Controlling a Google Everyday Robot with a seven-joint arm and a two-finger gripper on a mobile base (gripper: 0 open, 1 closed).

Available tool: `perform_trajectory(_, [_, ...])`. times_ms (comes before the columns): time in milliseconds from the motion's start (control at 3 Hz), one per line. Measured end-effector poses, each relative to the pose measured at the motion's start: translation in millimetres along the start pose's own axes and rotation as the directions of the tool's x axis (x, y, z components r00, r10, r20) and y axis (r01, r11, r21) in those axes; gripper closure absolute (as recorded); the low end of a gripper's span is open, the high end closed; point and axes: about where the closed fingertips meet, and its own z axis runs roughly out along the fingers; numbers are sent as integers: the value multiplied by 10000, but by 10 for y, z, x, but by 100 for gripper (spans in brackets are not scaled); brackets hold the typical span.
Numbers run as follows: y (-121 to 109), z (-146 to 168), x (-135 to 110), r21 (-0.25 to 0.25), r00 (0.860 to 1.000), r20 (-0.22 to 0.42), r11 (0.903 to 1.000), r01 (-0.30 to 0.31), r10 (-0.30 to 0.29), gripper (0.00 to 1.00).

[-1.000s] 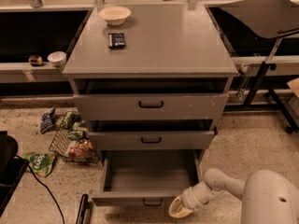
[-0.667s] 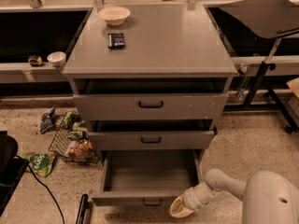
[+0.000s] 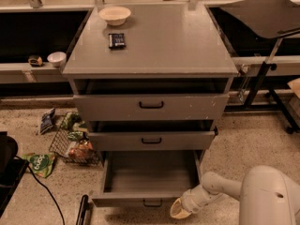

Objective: Close bottom drawer

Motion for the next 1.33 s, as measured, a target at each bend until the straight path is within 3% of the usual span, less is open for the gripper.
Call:
perform_trajectory(667, [-234,-9,102,756,9986,-476,9968,253,-217,58])
perform_trajectory(1333, [-353,7,136,848,9970,-674,9954,439,-382,12])
